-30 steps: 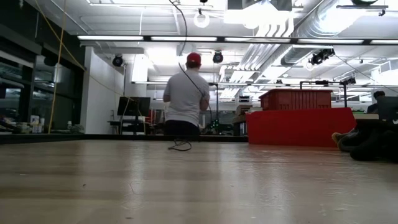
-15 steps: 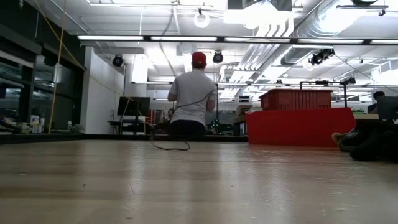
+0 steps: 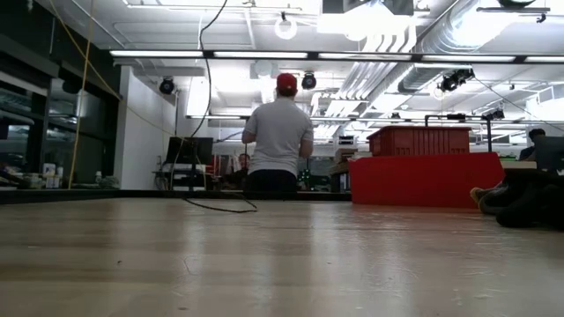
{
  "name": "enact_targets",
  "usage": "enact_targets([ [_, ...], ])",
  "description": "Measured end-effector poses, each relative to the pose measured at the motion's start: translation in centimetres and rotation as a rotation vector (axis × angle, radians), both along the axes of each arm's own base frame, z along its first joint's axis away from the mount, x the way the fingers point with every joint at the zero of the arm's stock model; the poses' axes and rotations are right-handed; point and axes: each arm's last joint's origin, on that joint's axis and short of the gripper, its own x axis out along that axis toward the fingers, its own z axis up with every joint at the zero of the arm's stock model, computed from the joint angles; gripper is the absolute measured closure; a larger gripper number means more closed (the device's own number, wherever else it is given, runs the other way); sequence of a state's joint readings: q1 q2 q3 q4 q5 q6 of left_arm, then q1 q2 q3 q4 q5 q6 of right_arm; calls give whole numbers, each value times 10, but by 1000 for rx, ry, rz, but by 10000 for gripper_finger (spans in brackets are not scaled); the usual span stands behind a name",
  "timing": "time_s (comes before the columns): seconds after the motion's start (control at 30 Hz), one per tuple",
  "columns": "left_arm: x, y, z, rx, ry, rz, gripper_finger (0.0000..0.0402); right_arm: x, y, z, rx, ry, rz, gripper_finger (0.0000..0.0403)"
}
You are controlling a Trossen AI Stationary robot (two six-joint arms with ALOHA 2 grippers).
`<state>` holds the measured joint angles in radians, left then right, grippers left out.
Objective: Coil cords
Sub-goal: Coil the black wire on the spool
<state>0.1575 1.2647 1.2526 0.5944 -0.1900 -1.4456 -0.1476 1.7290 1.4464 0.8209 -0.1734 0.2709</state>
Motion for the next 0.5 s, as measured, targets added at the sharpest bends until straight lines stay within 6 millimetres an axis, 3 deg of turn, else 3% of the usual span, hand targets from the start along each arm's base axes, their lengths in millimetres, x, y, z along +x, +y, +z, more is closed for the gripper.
enact_targets([
  [0.5, 4, -22, -2, -42, 23, -55, 401, -1, -2, 2, 15, -29, -52, 403],
])
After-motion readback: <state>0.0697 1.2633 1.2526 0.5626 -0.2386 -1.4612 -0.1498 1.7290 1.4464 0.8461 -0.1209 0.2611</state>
